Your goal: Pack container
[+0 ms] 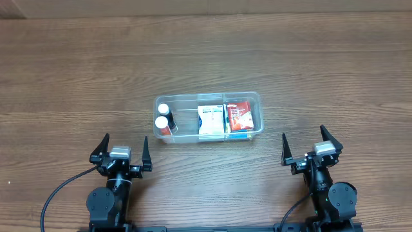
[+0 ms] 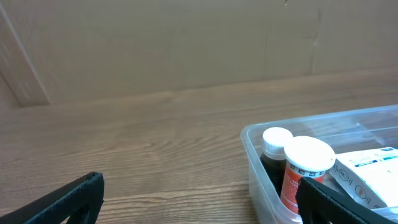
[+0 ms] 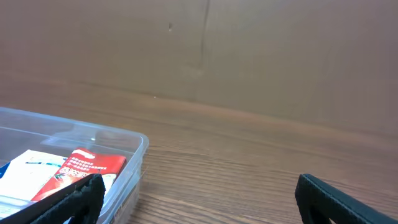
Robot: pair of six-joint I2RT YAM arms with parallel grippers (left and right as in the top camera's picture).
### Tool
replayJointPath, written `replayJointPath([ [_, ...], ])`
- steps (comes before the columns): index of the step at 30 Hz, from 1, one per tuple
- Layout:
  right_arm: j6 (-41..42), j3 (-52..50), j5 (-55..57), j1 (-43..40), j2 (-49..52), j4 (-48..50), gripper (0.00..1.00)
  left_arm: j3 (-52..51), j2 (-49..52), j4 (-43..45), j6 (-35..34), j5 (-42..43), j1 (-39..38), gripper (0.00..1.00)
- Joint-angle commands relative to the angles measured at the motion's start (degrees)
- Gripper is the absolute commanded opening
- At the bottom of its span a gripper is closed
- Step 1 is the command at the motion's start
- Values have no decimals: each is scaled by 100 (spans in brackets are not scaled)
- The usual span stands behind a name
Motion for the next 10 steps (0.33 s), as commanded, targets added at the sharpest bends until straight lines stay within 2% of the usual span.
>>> replayJointPath([
  [1,-31,-57,-7,17,-55,35,100,-15,-17,-9,129,22,42,100],
  [10,-31,-57,-7,17,-55,35,100,-15,-15,-9,129,22,42,100],
])
